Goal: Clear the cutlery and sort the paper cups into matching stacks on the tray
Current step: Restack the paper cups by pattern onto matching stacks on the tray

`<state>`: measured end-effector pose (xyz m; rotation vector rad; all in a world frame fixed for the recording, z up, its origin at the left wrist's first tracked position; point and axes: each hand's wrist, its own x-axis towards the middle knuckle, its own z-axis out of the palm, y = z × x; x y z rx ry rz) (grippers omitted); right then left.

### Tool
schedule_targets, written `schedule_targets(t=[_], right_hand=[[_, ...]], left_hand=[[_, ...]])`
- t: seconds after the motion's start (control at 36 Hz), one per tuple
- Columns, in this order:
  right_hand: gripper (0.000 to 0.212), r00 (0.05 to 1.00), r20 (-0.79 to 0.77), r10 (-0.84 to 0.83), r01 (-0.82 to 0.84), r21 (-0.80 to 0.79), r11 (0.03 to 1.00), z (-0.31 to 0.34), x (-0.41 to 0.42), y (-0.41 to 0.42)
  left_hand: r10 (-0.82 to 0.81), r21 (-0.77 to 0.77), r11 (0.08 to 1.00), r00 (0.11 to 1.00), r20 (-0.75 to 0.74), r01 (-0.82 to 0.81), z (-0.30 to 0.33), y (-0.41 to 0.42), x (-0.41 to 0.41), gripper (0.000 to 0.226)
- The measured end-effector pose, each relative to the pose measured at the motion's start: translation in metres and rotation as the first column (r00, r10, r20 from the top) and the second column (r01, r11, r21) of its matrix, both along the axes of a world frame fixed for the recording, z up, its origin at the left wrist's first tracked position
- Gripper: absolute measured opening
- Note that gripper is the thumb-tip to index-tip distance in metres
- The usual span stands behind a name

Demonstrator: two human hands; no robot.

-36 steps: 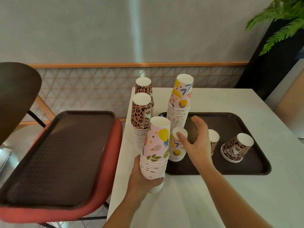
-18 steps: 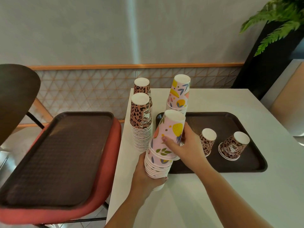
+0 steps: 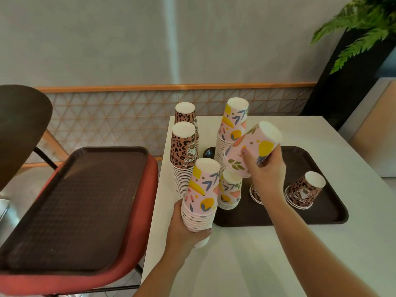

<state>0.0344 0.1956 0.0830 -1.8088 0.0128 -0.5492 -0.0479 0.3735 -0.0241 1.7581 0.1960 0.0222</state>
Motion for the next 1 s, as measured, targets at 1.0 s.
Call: schedule_targets(t=[1.0], right_hand=[[0.037,0.953,-0.114,0.279,-0.281,0.003,0.960,0.000,-0.028,0.021]], left_hand=[[-0.049,-0.009,0.999,0.998,0.036,0.049,0.005,-0.011,0.000,0.081]])
